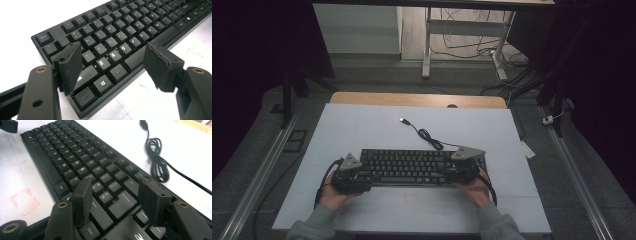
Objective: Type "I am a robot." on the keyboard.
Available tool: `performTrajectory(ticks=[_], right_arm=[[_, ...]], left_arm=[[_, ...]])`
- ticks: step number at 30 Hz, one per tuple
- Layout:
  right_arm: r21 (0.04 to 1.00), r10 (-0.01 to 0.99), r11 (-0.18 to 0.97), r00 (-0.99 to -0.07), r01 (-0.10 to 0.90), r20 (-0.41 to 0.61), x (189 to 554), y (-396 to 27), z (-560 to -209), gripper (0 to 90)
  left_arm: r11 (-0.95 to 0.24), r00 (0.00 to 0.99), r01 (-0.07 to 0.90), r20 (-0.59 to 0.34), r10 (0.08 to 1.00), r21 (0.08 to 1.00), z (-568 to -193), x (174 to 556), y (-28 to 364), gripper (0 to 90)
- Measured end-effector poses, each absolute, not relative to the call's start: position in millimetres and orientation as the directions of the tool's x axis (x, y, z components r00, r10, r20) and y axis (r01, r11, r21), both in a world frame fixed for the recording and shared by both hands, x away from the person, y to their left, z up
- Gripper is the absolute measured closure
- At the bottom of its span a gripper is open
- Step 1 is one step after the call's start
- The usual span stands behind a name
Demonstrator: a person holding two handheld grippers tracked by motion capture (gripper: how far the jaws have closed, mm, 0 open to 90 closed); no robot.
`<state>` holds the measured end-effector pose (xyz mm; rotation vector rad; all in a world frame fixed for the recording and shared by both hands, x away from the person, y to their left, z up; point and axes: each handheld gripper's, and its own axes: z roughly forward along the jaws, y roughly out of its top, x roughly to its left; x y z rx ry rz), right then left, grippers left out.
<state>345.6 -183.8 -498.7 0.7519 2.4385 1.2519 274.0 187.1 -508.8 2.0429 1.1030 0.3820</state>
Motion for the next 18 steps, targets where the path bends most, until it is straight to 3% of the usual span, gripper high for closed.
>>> performTrajectory(ticks=[18], right_arm=[[0.821,0.654,0.464,-0.754,0.333,-0.064,316,-260,-499,44.6]], left_arm=[[-0.313,0.560,0.590,-0.098,0.823,0.744,-512,260,200,31.3]])
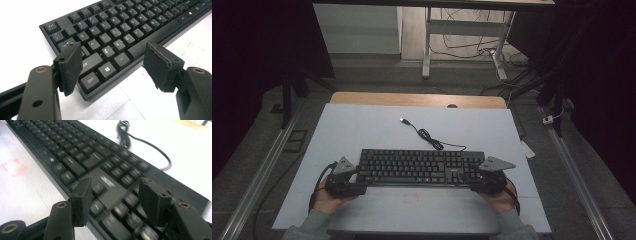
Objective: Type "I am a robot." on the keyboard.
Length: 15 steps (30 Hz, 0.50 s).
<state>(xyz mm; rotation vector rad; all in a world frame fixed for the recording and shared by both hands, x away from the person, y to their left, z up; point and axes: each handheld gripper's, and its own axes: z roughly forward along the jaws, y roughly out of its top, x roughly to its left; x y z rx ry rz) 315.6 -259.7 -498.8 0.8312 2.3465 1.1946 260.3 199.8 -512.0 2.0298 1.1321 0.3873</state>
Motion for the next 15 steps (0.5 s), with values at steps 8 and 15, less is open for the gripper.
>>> performTrajectory(ticks=[8,15], right_arm=[[0.825,0.680,0.446,-0.731,0.347,-0.060,310,-288,-503,44.3],[0.820,0.665,0.464,-0.743,0.336,-0.072,311,-282,-504,44.1]], left_arm=[[-0.314,0.558,0.593,-0.098,0.824,0.742,-514,254,202,31.2],[-0.308,0.549,0.598,-0.099,0.830,0.740,-516,253,206,31.1]])
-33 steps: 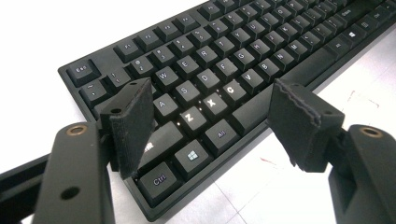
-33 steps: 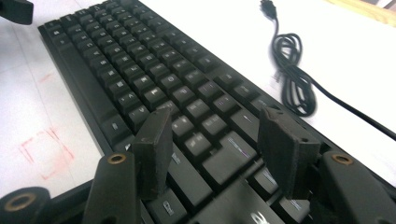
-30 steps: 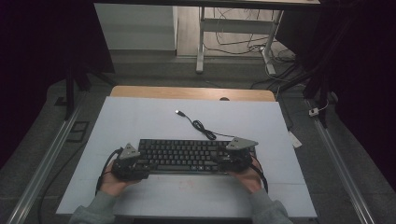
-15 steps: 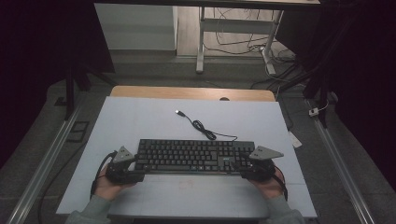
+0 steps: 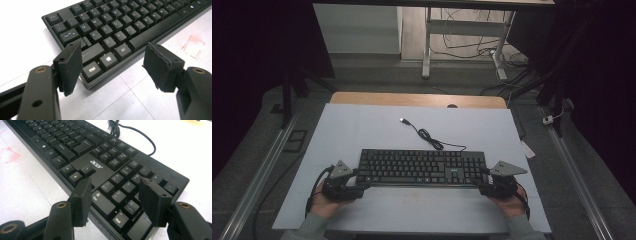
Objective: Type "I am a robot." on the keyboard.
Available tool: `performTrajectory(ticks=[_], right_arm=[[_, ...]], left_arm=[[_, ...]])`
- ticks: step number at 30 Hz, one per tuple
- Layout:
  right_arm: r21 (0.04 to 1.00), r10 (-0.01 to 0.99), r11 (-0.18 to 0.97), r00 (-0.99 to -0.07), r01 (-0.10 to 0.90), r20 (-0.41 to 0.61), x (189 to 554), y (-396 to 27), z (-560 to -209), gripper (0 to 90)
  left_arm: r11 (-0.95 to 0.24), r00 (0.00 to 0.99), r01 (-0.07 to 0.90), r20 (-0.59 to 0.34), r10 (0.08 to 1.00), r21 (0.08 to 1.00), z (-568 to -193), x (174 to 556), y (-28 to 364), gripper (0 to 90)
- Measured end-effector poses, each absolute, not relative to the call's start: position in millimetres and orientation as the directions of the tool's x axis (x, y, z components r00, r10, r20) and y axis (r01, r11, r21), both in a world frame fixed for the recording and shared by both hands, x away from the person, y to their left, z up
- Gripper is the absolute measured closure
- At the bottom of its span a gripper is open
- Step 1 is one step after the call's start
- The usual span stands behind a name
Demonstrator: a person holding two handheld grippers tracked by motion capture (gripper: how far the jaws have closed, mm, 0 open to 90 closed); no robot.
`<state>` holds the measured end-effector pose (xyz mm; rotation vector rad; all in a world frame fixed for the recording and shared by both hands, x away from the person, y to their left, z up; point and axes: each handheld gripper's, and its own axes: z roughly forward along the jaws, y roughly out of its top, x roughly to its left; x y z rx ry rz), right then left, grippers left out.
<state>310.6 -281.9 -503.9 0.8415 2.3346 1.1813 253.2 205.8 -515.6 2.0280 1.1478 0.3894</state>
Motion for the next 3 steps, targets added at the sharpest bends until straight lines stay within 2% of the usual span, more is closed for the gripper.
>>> performTrajectory(ticks=[3], right_arm=[[0.818,0.660,0.469,-0.748,0.332,-0.074,310.8,-280.3,-503.8,44.0]], left_arm=[[-0.309,0.549,0.599,-0.097,0.830,0.739,-516.2,254.6,205.2,30.9]])
